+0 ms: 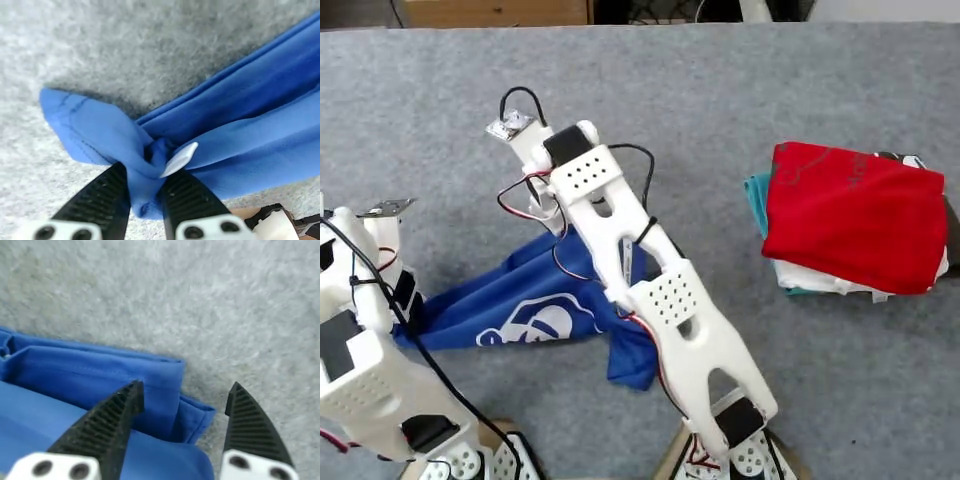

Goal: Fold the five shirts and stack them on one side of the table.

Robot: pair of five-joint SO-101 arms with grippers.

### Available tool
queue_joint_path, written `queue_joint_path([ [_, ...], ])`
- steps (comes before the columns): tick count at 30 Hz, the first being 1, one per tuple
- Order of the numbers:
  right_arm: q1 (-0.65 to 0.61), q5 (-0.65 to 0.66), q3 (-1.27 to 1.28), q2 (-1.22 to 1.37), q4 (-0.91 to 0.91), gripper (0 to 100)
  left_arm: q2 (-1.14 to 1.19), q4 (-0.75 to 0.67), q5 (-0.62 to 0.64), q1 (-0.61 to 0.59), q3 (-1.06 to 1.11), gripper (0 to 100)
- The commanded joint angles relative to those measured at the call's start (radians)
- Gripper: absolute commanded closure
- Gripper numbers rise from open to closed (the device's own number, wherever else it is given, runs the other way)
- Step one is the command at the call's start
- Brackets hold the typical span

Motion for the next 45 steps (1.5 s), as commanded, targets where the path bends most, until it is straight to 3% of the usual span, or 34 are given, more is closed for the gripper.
queue_joint_path([
  [1,-0.014,-0.012,0.015,-0.042,-0.006,72.3,-0.026,-0.037,0.014,-0.015,-0.005,97],
  [17,-0.011,-0.009,-0.016,0.068,-0.097,72.5,-0.025,-0.038,0.014,-0.015,-0.005,97],
  [23,-0.008,-0.006,-0.016,0.077,-0.037,88.8,-0.025,-0.066,0.015,-0.015,0.004,97],
  [28,-0.006,-0.011,-0.016,0.077,-0.034,90.7,-0.025,-0.066,0.015,-0.015,0.004,97],
  [33,0.003,-0.006,-0.064,0.067,-0.029,98.7,-0.035,-0.063,0.017,-0.005,-0.005,97],
  [38,0.061,-0.011,-0.239,0.058,0.006,98.6,-0.037,0.035,0.172,0.042,-0.116,96],
  [41,0.11,-0.012,-0.354,0.028,0.008,98.6,-0.028,0.163,0.305,0.097,-0.236,88],
  [45,0.144,-0.012,-0.458,-0.061,0.008,98.6,-0.035,0.193,0.443,0.145,-0.355,77],
])
